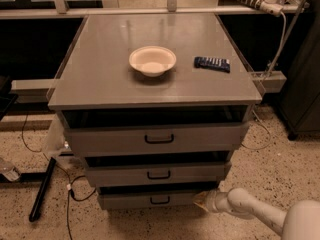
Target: Close bottom drawer
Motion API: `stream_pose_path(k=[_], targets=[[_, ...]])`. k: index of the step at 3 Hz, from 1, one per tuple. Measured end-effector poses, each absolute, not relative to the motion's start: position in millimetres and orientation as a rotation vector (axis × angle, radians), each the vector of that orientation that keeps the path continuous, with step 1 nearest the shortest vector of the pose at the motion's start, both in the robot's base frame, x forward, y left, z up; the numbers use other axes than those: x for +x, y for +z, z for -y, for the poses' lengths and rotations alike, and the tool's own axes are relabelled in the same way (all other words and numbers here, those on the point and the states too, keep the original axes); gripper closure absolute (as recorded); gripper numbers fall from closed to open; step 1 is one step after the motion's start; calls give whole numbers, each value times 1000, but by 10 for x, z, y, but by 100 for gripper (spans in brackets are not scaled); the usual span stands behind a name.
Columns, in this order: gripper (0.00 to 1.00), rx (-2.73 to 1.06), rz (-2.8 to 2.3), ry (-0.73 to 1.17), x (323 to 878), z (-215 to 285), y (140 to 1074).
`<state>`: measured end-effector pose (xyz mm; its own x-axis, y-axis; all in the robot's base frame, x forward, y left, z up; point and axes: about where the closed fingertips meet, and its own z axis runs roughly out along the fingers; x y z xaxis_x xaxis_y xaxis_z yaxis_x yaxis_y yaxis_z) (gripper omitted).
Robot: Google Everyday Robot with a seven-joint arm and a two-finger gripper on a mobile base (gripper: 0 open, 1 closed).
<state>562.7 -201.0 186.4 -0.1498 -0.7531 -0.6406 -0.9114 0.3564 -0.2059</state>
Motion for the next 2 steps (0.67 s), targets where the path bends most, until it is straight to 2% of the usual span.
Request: stream_pose_path(k=[2], targets=[[12, -1444, -1949, 301, 5626, 2010, 1864]])
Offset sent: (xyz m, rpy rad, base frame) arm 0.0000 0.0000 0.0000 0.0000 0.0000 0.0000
